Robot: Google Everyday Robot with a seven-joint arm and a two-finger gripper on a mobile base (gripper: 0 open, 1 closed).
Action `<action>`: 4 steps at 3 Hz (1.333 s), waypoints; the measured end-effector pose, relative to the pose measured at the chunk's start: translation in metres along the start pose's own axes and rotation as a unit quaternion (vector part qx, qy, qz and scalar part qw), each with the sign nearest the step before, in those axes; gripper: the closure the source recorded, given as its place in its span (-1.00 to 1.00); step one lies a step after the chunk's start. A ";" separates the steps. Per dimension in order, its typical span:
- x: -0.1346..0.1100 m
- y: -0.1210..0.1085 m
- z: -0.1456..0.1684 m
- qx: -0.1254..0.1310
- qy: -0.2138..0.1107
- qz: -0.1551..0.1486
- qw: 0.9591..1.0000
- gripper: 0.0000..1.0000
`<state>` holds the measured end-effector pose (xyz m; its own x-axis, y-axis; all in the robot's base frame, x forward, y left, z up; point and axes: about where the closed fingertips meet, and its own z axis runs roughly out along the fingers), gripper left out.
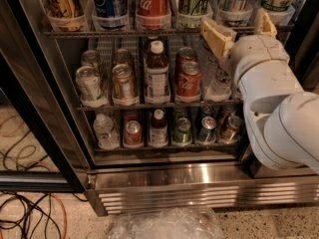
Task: Pick redbull can from top shelf of fridge
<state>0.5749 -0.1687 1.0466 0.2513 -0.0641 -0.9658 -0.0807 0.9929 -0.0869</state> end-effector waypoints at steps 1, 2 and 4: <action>0.001 -0.008 0.010 0.008 -0.006 0.002 1.000 -0.42; 0.000 -0.018 0.020 0.020 -0.015 0.003 1.000 -0.46; -0.003 -0.032 0.058 0.025 -0.025 0.002 0.999 -0.38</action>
Offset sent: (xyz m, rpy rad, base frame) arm 0.0326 -0.0292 0.0110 0.0324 -0.0543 -0.0622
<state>0.6323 -0.1948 1.0660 0.2990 -0.0563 -0.9526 -0.0344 0.9970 -0.0698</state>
